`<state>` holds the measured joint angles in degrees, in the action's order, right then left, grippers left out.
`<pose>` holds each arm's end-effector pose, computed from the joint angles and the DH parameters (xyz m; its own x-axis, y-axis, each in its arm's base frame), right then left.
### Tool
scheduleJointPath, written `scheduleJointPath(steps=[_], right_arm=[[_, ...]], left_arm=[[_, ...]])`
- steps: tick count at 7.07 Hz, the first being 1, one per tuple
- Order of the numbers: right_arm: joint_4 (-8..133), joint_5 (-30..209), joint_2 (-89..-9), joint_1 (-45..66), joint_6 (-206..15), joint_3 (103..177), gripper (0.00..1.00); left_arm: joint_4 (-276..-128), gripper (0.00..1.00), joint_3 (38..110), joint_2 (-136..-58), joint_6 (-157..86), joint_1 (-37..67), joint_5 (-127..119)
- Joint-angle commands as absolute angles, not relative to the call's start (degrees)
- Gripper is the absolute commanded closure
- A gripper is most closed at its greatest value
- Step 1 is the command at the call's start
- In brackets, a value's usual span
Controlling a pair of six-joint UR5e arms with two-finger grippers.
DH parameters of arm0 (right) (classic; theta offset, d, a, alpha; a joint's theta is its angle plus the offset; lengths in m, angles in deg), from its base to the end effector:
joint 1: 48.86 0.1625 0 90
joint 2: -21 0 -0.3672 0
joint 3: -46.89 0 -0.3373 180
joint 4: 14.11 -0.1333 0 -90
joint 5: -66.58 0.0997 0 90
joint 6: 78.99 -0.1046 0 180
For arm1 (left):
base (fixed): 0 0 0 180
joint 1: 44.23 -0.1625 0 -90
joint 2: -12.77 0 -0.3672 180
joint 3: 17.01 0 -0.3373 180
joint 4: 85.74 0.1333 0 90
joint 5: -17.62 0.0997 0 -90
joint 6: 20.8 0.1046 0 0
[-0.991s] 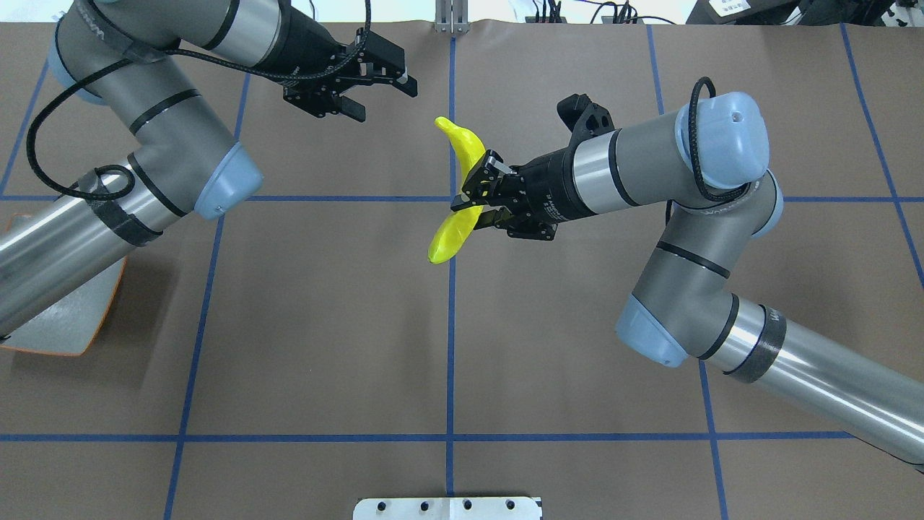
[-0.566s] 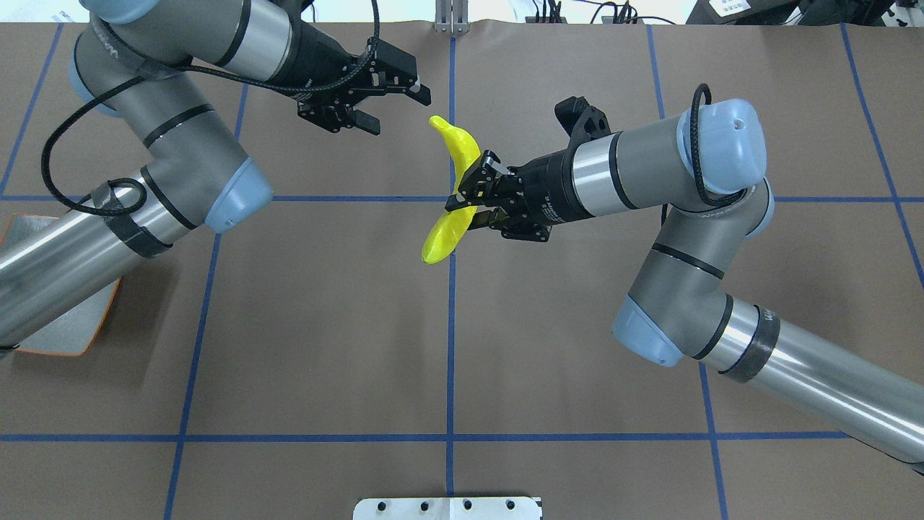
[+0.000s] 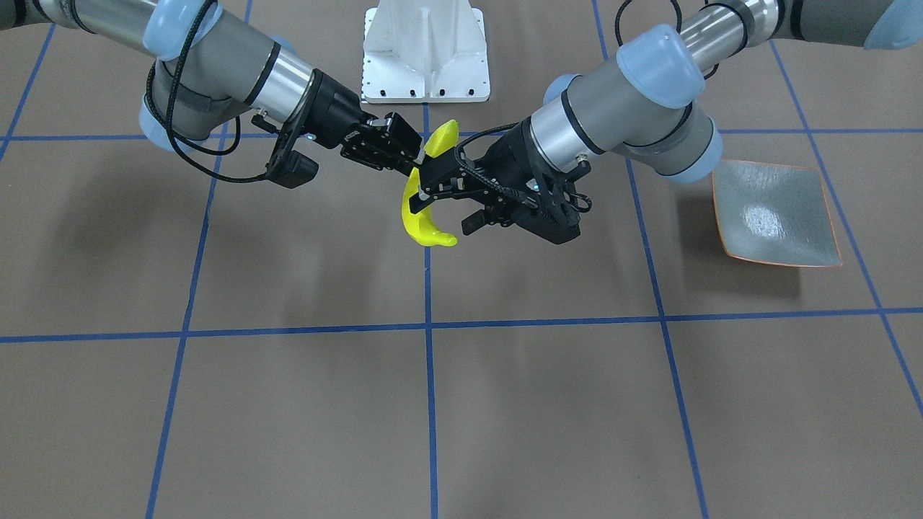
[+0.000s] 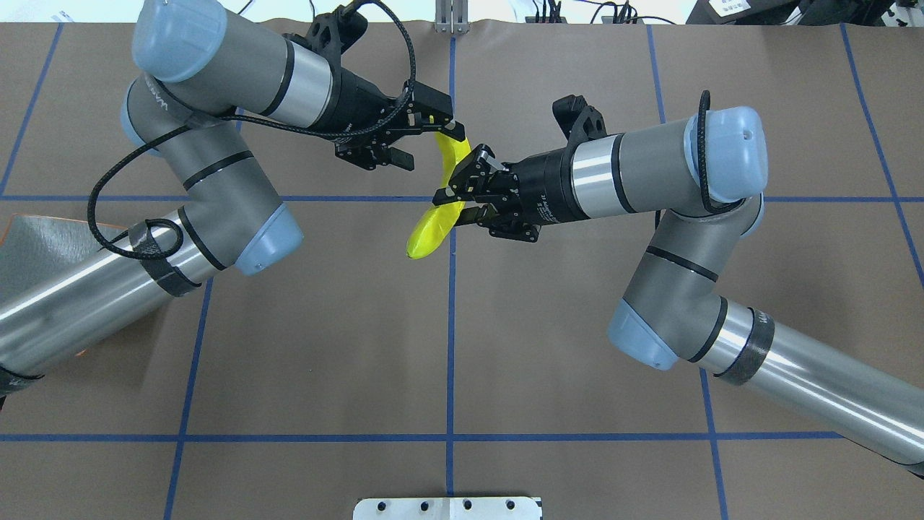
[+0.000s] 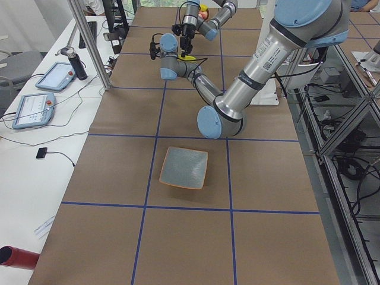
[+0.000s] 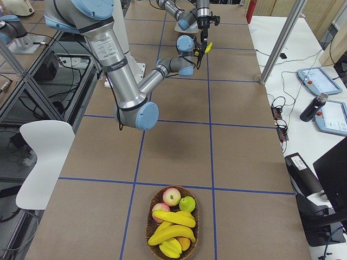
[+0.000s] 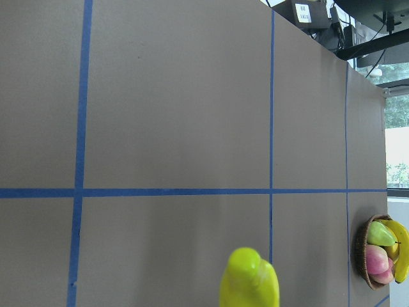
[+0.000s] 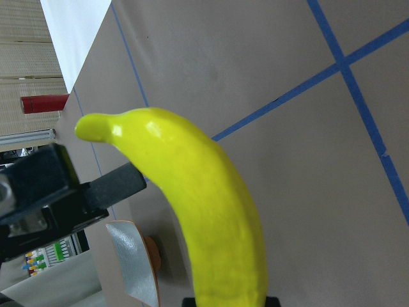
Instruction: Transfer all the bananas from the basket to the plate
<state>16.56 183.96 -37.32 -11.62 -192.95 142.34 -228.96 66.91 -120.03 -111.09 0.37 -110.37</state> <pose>-0.3806 -0.3963 0.1619 -0.1523 0.3372 0.9290 -0.1222 0.9264 -0.3562 0.3805 -0.4720 0.1306 0.0002 -0.0058 -1.0000 0.1151 0.9933 -0.0057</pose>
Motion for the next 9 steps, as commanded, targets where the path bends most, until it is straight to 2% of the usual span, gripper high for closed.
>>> scheduleJointPath(steps=[1, 3, 4, 5, 6, 9], right_arm=[[16.22, 183.74, -37.28, -11.77, -193.42, 142.34, 1.0], [13.94, 183.21, -37.36, -12.21, -195.52, 142.26, 1.0], [13.84, 183.21, -37.36, -12.3, -195.53, 142.34, 1.0], [13.84, 183.12, -37.36, -12.3, -195.53, 142.34, 1.0], [13.84, 183.12, -37.36, -12.3, -195.53, 142.34, 1.0], [13.58, 183.21, -37.89, -12.3, -195.36, 142.6, 1.0]], left_arm=[[-229.0, 0.02, 66.92, -120.21, -111.15, -0.81, -110.08], [-229.0, 0.08, 66.92, -120.73, -111.15, -1.86, -108.69], [-229.0, 0.24, 66.92, -120.74, -111.15, -2.21, -108.41], [-229.0, 0.59, 66.92, -120.74, -111.15, -2.22, -108.41], [-229.0, 1.0, 66.92, -120.74, -111.15, -2.3, -108.41], [-228.48, 1.0, 67.19, -120.39, -111.94, -2.31, -108.41]])
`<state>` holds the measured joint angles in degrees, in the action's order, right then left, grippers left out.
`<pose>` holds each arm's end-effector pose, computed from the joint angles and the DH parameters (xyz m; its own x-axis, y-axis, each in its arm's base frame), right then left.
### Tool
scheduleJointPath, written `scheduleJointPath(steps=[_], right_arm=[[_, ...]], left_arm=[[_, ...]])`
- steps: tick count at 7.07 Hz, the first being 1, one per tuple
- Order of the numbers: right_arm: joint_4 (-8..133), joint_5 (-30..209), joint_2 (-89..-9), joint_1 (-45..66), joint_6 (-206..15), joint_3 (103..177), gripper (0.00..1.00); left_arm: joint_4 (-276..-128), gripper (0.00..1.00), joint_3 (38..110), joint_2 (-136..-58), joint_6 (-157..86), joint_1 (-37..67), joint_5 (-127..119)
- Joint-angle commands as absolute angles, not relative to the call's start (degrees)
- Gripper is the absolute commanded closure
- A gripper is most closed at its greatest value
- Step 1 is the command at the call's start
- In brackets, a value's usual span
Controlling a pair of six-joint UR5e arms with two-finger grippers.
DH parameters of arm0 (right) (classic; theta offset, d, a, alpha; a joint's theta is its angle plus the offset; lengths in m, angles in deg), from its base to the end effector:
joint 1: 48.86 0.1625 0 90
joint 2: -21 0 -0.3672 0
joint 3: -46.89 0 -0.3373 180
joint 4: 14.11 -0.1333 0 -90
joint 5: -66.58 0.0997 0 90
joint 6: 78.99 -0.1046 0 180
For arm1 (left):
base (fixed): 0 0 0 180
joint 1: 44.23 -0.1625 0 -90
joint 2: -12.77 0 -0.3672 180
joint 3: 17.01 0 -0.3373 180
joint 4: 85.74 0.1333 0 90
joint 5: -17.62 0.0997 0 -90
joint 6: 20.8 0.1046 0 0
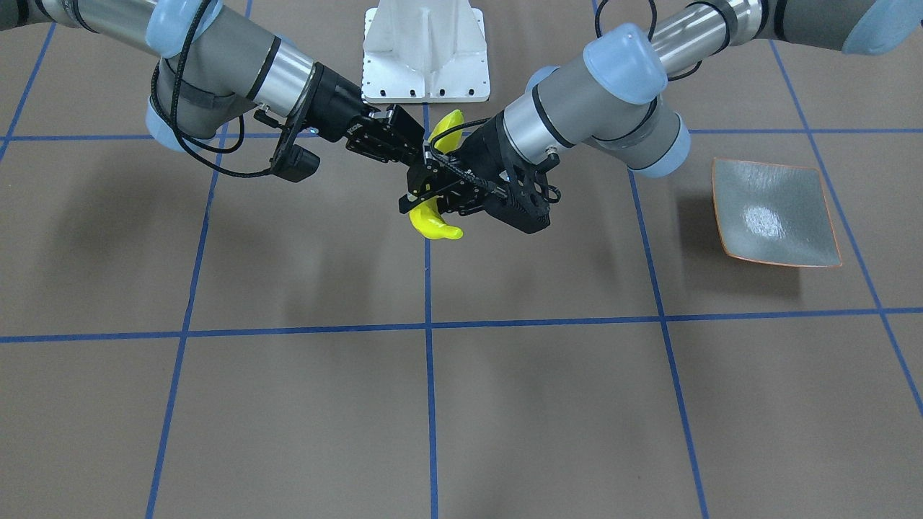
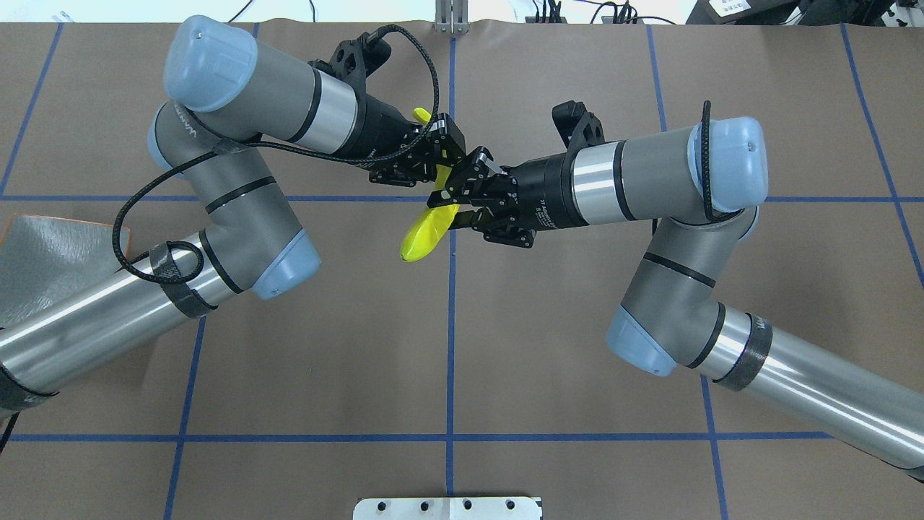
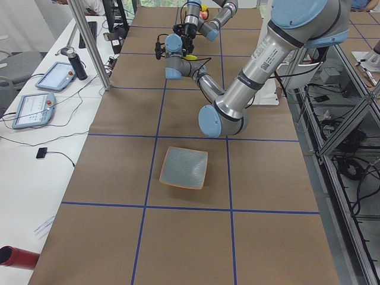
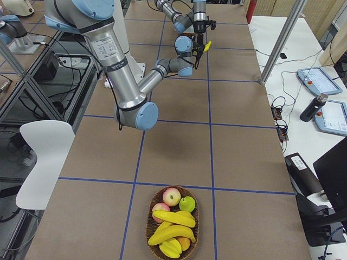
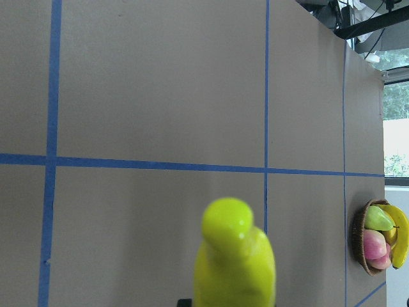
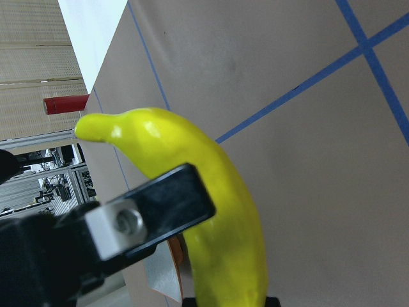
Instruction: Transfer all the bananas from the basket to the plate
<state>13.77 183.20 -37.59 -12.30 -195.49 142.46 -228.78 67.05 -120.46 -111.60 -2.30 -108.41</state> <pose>-0.3802 -0.3895 0.1598 -0.1927 0.3537 0.9153 -0.1019 0.9205 -0.3772 0.4013 -0.4569 0.1255 -0.0057 -0.0100 -0.9999 0.1027 0.9947 -0.0106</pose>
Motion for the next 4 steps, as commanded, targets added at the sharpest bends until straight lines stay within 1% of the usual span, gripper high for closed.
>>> scheduleJointPath(steps=[1, 4], right_arm=[[11.4, 180.43, -38.41, -12.39, -195.45, 142.61, 0.01], [11.29, 179.43, -38.86, -12.92, -195.45, 143.04, 0.0]], left_arm=[[-228.47, 1.0, 67.19, -120.39, -112.21, -2.31, -108.41], [-228.39, 1.0, 67.19, -120.21, -112.91, -2.31, -108.41]])
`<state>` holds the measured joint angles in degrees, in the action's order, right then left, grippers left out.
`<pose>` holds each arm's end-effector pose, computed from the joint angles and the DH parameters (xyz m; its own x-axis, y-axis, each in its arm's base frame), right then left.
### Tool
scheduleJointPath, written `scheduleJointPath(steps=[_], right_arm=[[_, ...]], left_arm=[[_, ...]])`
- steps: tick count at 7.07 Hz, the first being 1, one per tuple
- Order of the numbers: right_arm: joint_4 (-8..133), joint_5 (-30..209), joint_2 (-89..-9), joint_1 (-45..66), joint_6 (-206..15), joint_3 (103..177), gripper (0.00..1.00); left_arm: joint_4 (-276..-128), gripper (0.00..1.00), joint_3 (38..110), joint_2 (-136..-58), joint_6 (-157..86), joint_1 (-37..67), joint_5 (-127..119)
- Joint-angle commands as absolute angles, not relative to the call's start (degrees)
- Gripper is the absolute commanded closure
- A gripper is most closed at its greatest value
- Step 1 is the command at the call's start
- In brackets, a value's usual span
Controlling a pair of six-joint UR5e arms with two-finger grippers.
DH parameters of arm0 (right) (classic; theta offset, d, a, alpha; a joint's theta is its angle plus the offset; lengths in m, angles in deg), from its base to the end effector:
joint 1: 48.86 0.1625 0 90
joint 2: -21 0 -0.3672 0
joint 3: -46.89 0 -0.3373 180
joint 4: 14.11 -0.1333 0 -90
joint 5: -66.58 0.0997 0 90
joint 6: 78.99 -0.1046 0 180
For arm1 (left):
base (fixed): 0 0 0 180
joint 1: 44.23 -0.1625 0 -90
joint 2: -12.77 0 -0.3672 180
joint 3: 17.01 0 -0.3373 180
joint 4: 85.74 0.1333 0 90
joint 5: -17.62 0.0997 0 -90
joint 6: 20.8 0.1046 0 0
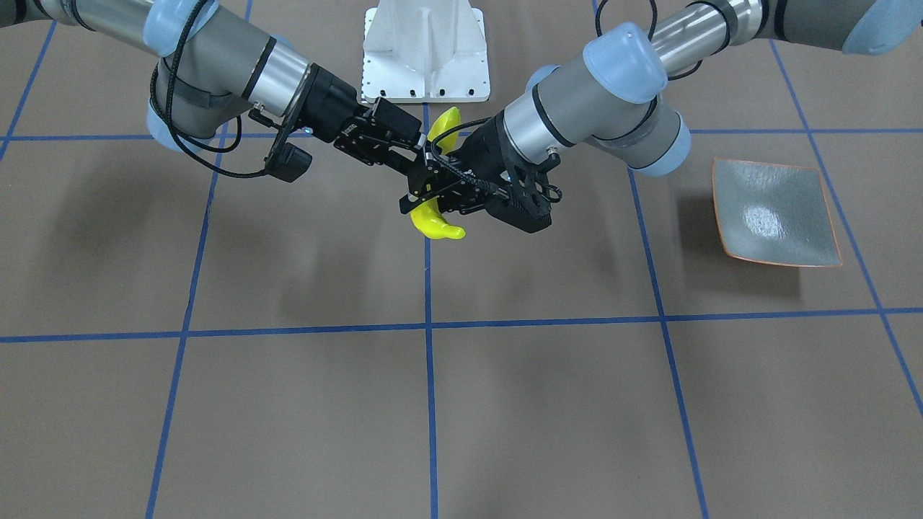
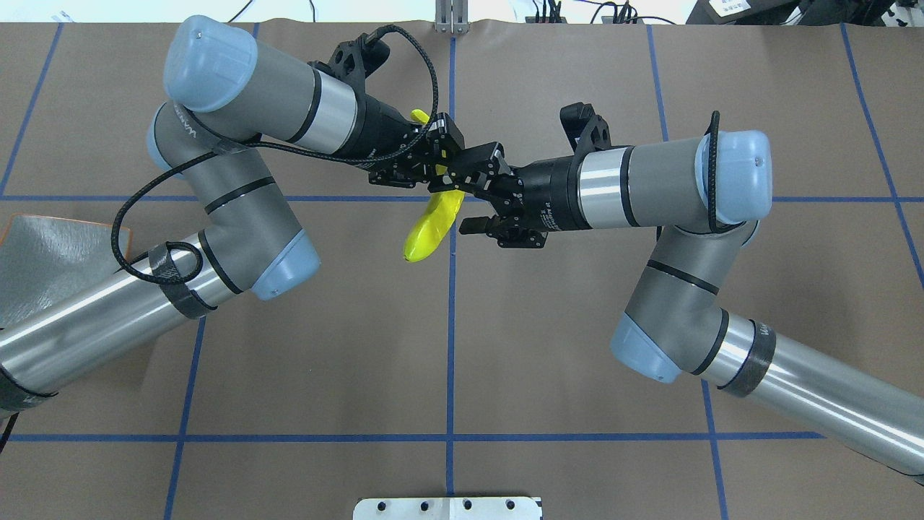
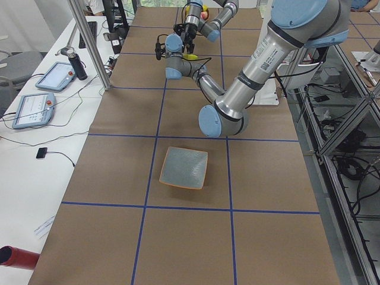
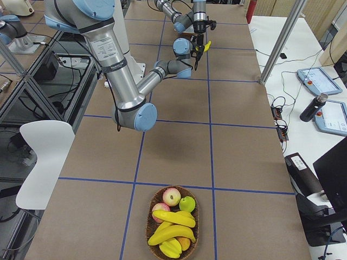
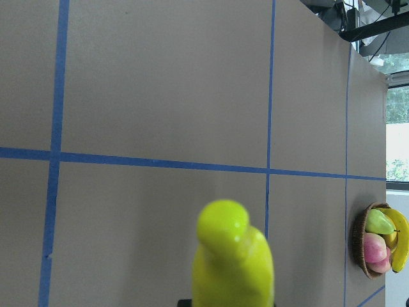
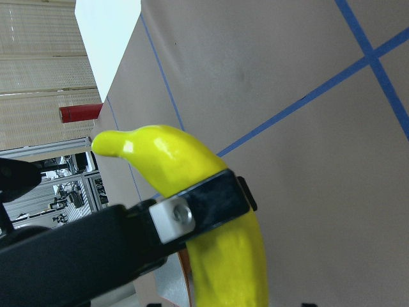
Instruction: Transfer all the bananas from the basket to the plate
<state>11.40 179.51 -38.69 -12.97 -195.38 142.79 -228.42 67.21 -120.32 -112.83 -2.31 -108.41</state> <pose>-0.3781 -0.3878 0.1644 -0.2369 0.3339 0.9124 -0.1390 0.9178 -0.3720 0.4013 -0.4568 0.1265 -0.0035 -0.0354 -0.9994 0.1026 0.9941 -0.0355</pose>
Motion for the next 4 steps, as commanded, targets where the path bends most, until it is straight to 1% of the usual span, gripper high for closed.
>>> scheduleJointPath(steps=[1, 2, 3, 4], right_arm=[[11.12, 179.52, -40.08, -12.83, -195.45, 144.18, 0.0], [8.68, 179.52, -43.13, -12.65, -195.36, 145.32, 0.0], [6.31, 179.34, -46.73, -12.04, -195.18, 145.85, 0.0], [6.11, 179.26, -48.33, -10.73, -194.83, 145.77, 0.0]], left_arm=[[-228.39, 1.0, 67.19, -119.86, -112.74, -2.22, -108.41], [-228.56, 1.0, 67.8, -117.16, -112.39, -2.04, -109.02], [-228.48, 1.0, 71.11, -112.26, -112.21, -1.78, -109.11], [-227.78, 1.0, 73.93, -108.12, -112.12, 0.31, -109.29]])
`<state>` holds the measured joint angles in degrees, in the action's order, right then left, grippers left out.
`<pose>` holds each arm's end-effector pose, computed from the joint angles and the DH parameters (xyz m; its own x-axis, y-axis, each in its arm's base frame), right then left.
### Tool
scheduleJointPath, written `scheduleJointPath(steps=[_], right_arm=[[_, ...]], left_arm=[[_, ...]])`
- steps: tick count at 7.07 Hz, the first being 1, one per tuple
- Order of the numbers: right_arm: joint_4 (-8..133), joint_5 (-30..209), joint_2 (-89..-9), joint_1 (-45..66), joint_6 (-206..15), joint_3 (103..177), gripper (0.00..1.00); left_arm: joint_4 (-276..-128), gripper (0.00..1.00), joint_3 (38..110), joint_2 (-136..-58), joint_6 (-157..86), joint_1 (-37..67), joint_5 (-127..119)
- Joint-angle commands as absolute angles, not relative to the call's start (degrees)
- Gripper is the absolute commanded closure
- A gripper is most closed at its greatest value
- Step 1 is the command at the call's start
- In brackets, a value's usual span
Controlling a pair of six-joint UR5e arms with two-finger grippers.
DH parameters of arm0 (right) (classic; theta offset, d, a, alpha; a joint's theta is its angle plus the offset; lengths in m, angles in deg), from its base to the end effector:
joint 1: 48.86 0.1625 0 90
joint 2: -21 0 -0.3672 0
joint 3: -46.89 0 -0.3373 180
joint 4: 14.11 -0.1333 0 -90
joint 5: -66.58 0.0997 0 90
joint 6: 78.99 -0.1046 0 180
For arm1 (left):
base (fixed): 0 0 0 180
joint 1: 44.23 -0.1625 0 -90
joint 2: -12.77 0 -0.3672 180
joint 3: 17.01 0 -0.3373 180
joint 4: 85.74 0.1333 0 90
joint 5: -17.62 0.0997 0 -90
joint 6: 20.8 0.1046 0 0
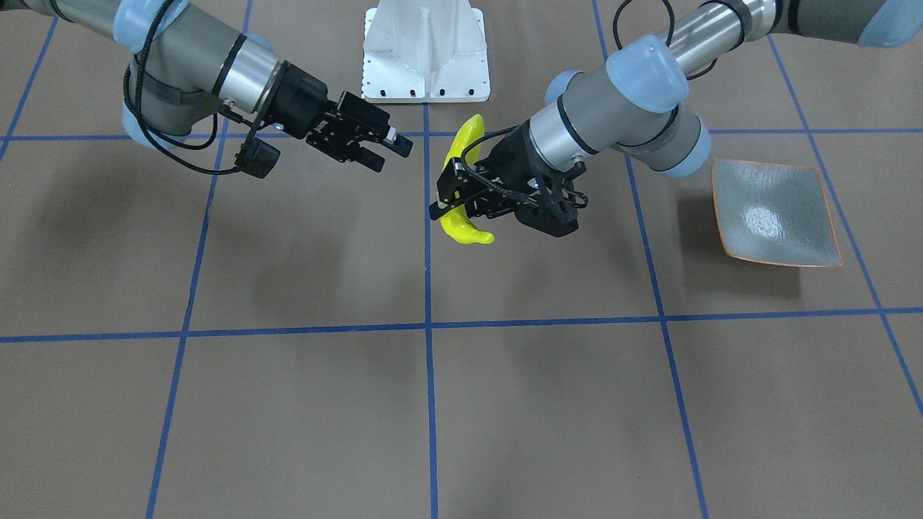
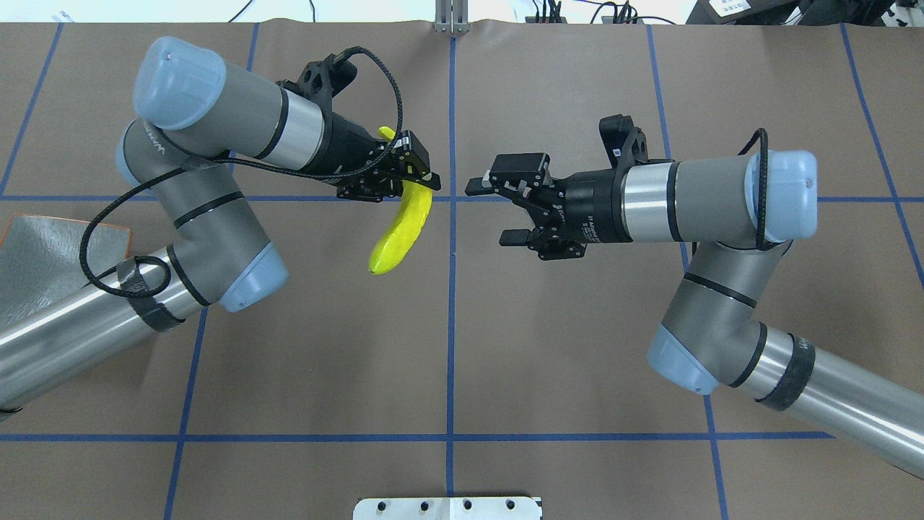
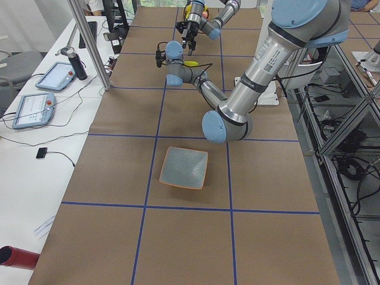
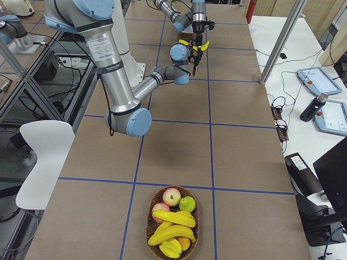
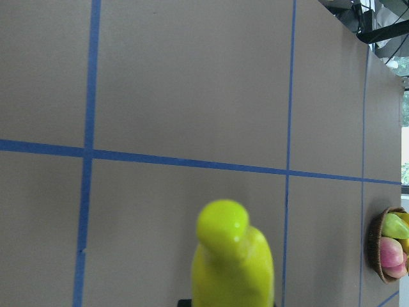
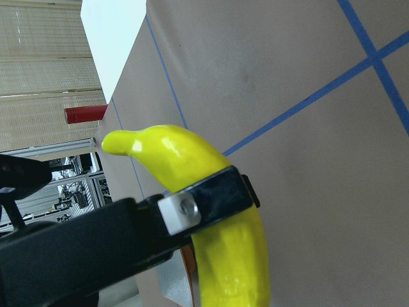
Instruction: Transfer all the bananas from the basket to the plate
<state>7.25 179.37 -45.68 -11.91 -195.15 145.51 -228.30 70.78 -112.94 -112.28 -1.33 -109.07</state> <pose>-0.3503 -0.3796 0.2055 -0.2419 0.3267 0.9137 -0.1596 0.9154 -0.3695 0.3812 -0.4509 0.1808 0.0475 -0.0724 -0.9962 0.1105 0.9916 -0.0668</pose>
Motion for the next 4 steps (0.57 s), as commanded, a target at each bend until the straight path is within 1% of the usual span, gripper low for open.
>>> scheduleJointPath(steps=[1, 3, 4], right_arm=[[6.11, 178.38, -49.22, -10.11, -193.79, 145.6, 0.0], [6.28, 176.28, -51.94, -9.93, -189.67, 144.46, 0.0], [6.28, 175.31, -52.04, -10.01, -188.86, 143.5, 0.0]], left_arm=[[-227.16, 1.0, 74.48, -104.78, -110.64, 3.29, -111.38], [-227.07, 1.0, 75.09, -94.43, -97.61, 8.56, -112.71], [-227.07, 1.0, 75.01, -89.15, -90.75, 11.55, -112.98]])
